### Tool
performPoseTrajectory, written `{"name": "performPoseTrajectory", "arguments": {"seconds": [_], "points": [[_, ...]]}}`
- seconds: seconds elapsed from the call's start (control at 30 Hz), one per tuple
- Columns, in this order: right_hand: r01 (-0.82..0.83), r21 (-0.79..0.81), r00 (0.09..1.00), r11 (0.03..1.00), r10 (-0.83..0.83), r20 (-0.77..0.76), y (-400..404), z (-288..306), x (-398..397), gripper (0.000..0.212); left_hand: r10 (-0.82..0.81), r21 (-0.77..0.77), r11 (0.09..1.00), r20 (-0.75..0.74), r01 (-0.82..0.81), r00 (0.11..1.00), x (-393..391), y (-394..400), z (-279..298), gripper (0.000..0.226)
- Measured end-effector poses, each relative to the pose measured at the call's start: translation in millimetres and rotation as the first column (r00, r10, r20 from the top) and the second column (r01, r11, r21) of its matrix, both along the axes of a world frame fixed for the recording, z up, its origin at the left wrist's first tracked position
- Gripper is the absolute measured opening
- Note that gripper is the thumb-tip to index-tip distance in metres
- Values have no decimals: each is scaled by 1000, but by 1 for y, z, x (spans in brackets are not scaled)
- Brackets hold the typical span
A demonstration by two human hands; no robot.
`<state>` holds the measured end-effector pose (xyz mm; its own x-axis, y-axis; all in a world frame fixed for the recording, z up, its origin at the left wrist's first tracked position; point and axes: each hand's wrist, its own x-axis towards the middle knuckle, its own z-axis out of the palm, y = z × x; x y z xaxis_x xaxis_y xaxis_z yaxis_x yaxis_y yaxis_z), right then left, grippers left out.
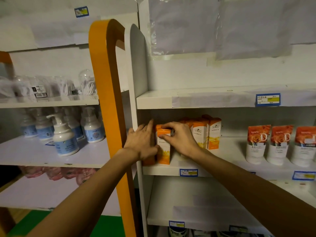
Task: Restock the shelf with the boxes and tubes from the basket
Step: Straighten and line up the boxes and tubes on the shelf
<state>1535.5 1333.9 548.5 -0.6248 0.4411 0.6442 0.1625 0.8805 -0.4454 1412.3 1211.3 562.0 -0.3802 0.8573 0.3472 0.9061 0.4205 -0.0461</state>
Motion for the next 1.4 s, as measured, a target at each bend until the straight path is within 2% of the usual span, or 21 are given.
{"name": "performPoseTrajectory", "arguments": {"seconds": [0.13, 0.23, 0.33, 0.43, 0.53, 0.67, 0.73, 0.9, 1.17, 1.3, 1.4], "points": [[7, -41, 997, 999, -10, -79, -2, -8, -4, 43, -3, -4, 1000, 49, 3, 999, -3, 1, 2, 102], [10, -86, 992, 996, -21, -124, -4, -21, -3, 50, -11, -11, 1000, 19, 12, 1000, -5, 0, -1, 97], [16, -237, 981, 971, -61, -182, -10, -36, -3, 61, -21, -7, 1000, -11, 21, 1000, -4, 0, -4, 98], [76, -347, 990, 935, -111, -83, -15, -52, -6, 68, -14, -6, 1000, 8, 14, 1000, -5, 0, -3, 101], [66, -428, 998, 901, -49, 51, -19, -64, -7, 70, -16, -26, 1000, 20, 16, 1000, -5, 0, 3, 93], [-11, -563, 997, 827, 54, 60, -12, -70, -15, 83, -28, -54, 998, 15, 29, 999, -7, 2, 13, 81], [-42, -565, 995, 824, 89, 55, 2, -83, -20, 88, -31, -58, 998, -20, 30, 999, -8, 2, 13, 79], [-70, -526, 990, 848, 125, 69, -1, -78, -15, 61, -34, -73, 997, -94, 27, 995, -12, 2, 7, 82], [-157, -569, 979, 807, 202, 17, 6, -70, -8, 57, -49, -79, 996, -144, 38, 988, -16, 3, 6, 80], [-147, -530, 966, 835, 235, 102, 10, -61, -4, 54, -57, -96, 995, -163, 42, 985, -19, 3, 6, 81], [-72, -371, 964, 926, 160, 213, 6, -64, -9, 54, -59, -115, 993, -174, 39, 983, -19, 2, 6, 81]]}}
